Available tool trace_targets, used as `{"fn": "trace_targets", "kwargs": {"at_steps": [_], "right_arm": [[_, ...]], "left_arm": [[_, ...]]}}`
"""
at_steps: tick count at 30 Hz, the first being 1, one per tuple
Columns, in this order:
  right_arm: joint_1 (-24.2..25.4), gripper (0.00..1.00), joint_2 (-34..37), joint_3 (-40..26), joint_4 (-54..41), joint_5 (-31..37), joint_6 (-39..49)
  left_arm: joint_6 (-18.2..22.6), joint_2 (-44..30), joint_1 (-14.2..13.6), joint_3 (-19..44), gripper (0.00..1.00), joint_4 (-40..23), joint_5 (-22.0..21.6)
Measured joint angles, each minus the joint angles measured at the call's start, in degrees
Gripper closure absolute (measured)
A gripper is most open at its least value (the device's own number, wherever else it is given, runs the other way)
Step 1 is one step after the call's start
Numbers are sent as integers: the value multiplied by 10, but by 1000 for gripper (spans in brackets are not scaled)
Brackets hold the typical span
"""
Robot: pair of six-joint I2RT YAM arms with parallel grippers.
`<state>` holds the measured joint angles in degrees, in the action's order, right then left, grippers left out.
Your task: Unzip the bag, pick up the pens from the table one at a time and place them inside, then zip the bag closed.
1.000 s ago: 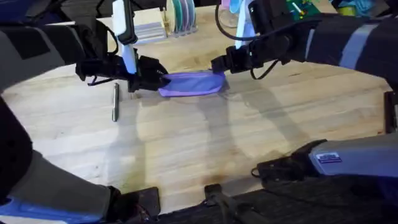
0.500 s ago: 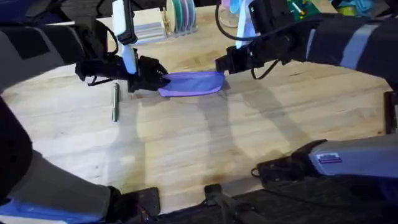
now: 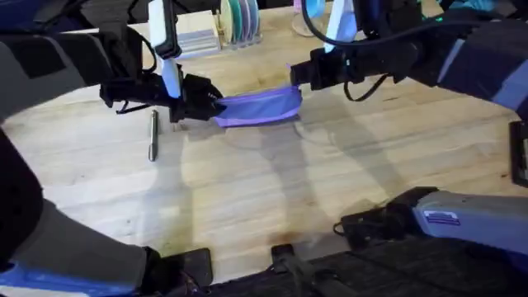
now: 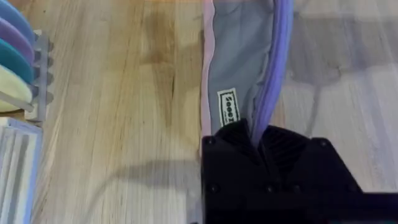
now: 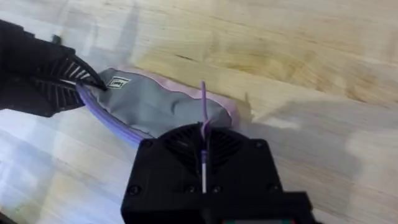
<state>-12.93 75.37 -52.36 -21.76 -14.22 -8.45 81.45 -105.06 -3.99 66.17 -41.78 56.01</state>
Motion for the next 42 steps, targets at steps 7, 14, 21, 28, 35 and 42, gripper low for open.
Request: {"fn": "trace_targets", "kwargs": {"at_steps": [7, 14, 21, 28, 35, 42], "right_arm": [[0, 970, -11, 0, -2, 0, 2], [-1, 970, -39, 0, 1, -1, 2], [-4, 971, -55, 0, 1, -2, -19], [-53, 970, -46, -2, 10, 12, -40], [-130, 970, 21, -3, 89, 35, -63], [-188, 970, 75, -3, 169, 84, -97]], "left_arm": [[0, 0, 0, 0, 958, 0, -1], [0, 0, 0, 0, 958, 1, -1], [0, 0, 0, 0, 958, 0, 1], [0, 0, 0, 0, 958, 0, -1], [0, 0, 3, 0, 958, 0, -7], [0, 0, 6, 0, 958, 0, -10]]}}
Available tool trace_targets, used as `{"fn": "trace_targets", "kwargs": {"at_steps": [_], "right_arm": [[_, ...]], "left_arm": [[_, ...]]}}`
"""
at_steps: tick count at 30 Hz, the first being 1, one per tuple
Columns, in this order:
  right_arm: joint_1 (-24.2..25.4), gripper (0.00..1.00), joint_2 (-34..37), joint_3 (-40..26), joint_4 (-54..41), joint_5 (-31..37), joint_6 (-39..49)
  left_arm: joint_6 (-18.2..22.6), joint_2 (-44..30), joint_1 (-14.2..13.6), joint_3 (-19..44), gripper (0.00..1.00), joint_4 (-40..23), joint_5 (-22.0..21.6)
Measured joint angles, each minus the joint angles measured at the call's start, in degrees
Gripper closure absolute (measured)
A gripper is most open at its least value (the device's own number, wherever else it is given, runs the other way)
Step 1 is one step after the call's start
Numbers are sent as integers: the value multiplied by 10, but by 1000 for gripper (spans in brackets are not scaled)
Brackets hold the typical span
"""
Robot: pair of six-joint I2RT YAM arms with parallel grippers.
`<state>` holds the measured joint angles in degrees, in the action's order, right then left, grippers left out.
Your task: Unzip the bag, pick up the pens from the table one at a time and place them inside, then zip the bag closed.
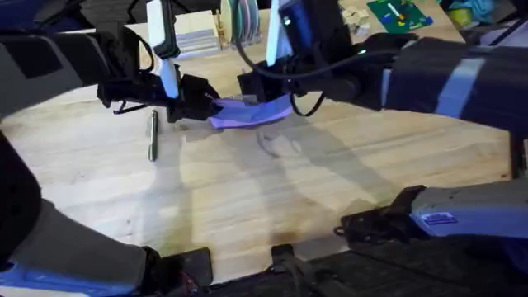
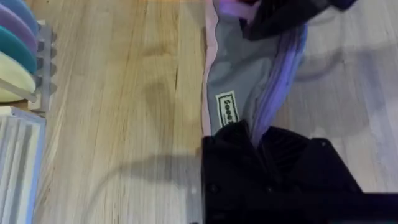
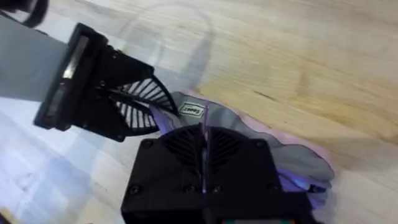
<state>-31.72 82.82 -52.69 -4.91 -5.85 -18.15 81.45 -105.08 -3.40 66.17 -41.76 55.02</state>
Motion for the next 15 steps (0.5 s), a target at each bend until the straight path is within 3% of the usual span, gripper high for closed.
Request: {"fn": "trace_targets", "kwargs": {"at_steps": [15], "right_arm": [[-1, 970, 2, -18, 4, 65, -40]], "left_arm": [[0, 0, 2, 0, 958, 2, -2]]}}
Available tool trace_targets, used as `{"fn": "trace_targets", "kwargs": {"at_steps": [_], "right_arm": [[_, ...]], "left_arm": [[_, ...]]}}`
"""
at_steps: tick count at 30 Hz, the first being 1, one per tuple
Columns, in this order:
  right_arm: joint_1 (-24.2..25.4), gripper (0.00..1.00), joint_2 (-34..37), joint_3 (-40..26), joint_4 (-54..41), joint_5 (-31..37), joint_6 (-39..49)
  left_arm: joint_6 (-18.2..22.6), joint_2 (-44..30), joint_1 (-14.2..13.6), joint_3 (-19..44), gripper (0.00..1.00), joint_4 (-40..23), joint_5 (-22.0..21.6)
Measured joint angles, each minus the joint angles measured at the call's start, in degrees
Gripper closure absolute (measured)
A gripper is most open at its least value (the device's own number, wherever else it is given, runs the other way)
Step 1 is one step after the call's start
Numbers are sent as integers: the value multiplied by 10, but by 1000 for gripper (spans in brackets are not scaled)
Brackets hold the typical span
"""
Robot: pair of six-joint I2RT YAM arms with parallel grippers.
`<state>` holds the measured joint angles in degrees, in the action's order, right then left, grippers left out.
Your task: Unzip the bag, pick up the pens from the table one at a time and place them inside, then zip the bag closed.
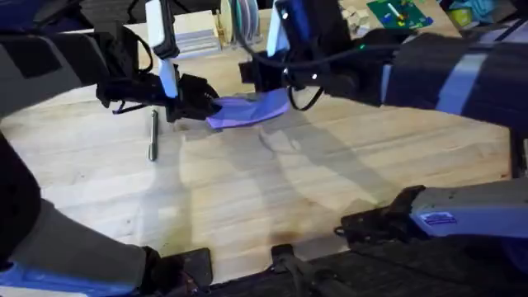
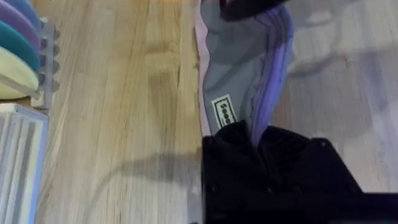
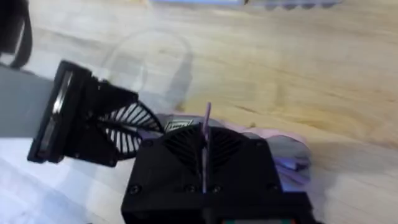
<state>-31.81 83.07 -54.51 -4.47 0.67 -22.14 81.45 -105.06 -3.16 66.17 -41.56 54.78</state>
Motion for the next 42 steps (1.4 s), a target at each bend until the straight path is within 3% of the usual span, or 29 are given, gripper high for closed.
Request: {"fn": "trace_targets", "kwargs": {"at_steps": [12, 18, 24, 36, 42], "right_arm": [[99, 971, -38, -32, -151, -7, -39], [105, 971, -38, -35, -200, -12, -55], [72, 971, -35, -35, -170, -16, -96], [-67, 970, -8, -35, -69, 6, -145], [-80, 971, 1, -35, -74, 7, -156]], "left_arm": [[0, 0, -5, 0, 958, -10, 27], [0, 0, -5, 0, 958, -11, 33], [0, 0, -5, 0, 958, -11, 35], [0, 0, 7, 0, 958, -15, 21], [0, 0, 9, 0, 958, -12, 12]]}}
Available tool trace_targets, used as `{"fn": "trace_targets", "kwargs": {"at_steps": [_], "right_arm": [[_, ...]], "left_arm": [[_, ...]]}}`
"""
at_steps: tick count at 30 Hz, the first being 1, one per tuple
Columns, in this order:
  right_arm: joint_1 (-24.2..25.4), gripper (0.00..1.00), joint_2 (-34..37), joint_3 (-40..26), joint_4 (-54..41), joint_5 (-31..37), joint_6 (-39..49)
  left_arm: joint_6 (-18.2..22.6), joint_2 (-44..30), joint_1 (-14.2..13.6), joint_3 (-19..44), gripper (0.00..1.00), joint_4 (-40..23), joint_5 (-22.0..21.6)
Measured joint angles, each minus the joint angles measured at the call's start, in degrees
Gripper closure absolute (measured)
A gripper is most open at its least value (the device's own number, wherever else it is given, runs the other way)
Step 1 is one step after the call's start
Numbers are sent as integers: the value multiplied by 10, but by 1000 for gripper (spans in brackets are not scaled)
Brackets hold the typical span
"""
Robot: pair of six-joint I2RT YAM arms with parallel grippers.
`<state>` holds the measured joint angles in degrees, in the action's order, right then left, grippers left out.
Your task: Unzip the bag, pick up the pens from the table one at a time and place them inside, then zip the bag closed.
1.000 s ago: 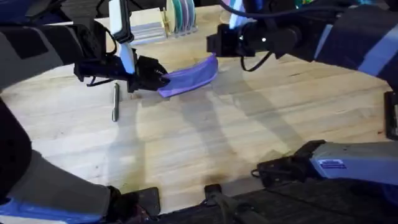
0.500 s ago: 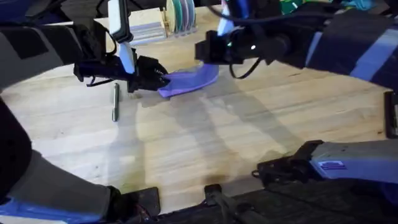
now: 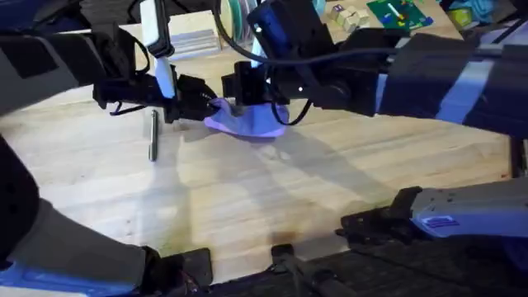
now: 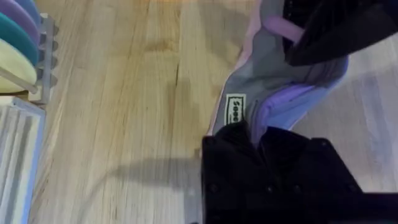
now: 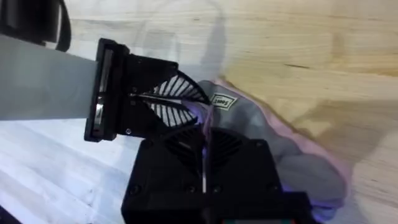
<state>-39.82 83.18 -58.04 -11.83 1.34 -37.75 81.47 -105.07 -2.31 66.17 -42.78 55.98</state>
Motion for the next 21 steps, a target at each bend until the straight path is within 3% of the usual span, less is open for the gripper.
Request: {"fn": "trace_targets", "kwargs": {"at_steps": [2, 3, 11, 21], "right_arm": [[5, 971, 0, 0, 0, -1, 0], [36, 970, -4, 0, 0, -5, -1], [147, 970, -52, 0, 3, -8, -7], [180, 971, -70, 0, -101, -6, -11]], "left_arm": [[0, 0, 0, 0, 958, 2, -1], [0, 0, 0, 0, 958, 4, 3], [0, 0, -11, 0, 958, -4, 35], [0, 0, -20, 0, 958, -12, 53]]}}
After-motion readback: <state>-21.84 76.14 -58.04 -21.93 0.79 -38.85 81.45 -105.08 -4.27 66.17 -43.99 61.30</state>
